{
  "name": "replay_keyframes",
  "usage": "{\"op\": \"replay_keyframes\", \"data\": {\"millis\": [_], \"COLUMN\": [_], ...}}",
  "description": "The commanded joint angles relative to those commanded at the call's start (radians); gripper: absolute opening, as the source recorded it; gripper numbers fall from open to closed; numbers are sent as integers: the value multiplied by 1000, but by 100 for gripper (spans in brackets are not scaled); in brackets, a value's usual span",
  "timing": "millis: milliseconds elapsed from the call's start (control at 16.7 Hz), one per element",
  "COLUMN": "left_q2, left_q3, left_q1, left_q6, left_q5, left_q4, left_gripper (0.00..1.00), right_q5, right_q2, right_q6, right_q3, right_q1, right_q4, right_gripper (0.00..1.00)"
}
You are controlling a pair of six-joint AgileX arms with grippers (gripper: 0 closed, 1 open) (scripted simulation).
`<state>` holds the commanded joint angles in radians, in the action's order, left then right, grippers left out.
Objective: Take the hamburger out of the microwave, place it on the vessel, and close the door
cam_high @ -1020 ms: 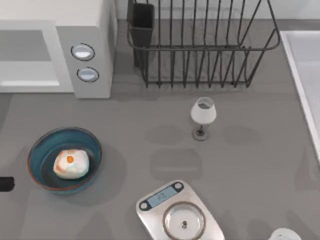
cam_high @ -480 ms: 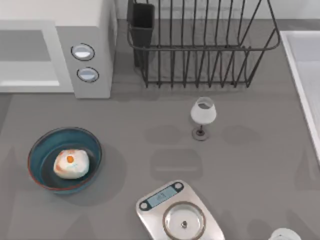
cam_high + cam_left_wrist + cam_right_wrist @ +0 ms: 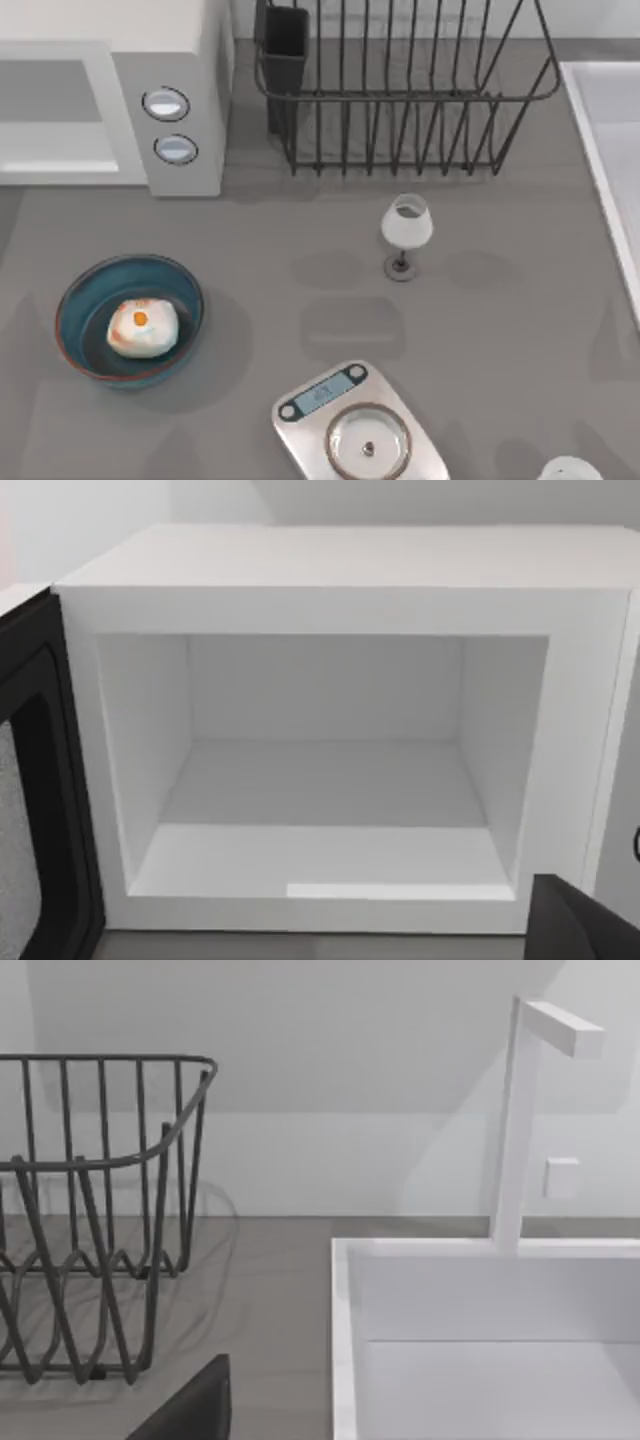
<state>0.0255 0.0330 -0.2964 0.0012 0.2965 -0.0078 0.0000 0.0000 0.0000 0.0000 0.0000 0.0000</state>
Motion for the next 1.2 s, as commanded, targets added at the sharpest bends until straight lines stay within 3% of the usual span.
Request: {"op": "replay_keyframes", "data": {"millis": [240,600,960,1200], "left_q2": [11,22,123,132], "left_q3": [28,33,60,60], "left_q1": [127,147,337,359], "left_q6": [0,0,2,2], "left_q5": [-127,-147,-337,-359], "left_q4": [-17,-9,65,74], "left_gripper": [0,0,0,0], "right_q5": [0,0,0,0], "right_q2": [0,0,0,0], "right_q6": [0,0,0,0], "right_q3": [0,0,0,0], "right_q1": [0,0,0,0], "right_q4": [0,0,0,0], "right_gripper": [100,100,100,100]}}
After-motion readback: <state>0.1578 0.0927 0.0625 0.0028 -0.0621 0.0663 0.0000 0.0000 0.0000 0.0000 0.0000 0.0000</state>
